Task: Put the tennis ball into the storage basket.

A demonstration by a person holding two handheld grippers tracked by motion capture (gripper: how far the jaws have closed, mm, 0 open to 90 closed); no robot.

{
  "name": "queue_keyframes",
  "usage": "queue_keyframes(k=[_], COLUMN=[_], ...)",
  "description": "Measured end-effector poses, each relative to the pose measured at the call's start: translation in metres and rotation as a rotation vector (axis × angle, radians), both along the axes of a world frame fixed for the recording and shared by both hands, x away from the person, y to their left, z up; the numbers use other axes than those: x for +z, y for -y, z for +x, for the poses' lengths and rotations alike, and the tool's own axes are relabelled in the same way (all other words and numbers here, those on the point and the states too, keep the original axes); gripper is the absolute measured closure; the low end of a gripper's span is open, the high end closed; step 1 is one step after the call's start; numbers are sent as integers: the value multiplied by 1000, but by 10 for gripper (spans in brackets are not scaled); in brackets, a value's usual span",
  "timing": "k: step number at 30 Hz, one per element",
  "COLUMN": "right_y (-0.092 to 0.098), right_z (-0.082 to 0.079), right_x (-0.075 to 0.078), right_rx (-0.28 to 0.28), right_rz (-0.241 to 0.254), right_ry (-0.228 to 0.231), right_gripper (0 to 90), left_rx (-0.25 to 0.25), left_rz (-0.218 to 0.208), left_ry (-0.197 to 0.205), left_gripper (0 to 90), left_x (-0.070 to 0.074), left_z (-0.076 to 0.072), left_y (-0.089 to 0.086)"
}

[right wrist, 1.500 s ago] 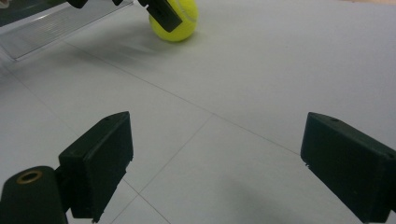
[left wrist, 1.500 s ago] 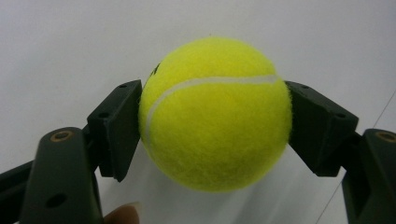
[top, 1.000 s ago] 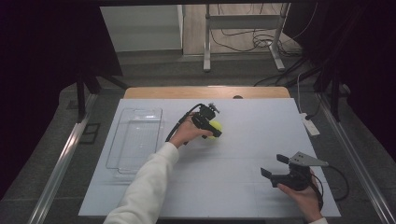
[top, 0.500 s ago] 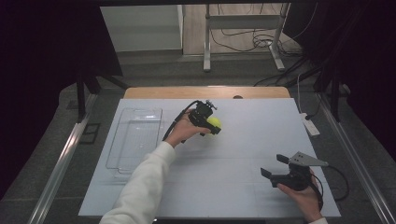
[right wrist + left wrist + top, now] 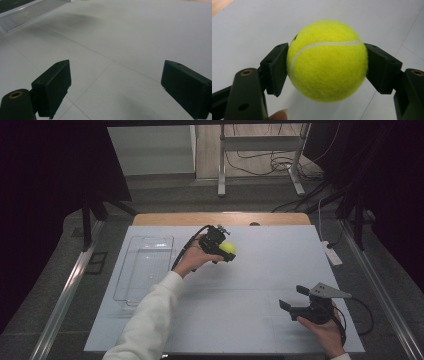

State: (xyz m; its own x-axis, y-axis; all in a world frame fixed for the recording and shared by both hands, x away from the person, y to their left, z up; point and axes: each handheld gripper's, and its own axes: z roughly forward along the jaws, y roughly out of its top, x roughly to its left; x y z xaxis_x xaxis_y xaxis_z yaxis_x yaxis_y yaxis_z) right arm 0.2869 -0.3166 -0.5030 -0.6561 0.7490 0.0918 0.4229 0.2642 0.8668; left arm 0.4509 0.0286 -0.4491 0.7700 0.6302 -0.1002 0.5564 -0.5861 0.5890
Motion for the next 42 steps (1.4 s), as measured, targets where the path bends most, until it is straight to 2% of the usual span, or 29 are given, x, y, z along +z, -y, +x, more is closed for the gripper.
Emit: queue_keyframes(k=[11, 22, 31, 42], right_y=[0, 0, 0, 0], right_z=[0, 0, 1, 1], right_x=[0, 0, -1, -1], right_rx=[-1, -3, -5, -5], right_rz=[-1, -3, -1, -1], right_ry=[1, -1, -1, -3], right_gripper=[93, 93, 93, 93], left_rx=[7, 29, 59, 48], left_rz=[-15, -36, -64, -70], left_ry=[22, 40, 78, 87], left_gripper=[266, 265, 265, 265], left_x=[8, 15, 22, 28], left_z=[-5, -10, -15, -20], left_y=[-5, -20, -28, -35])
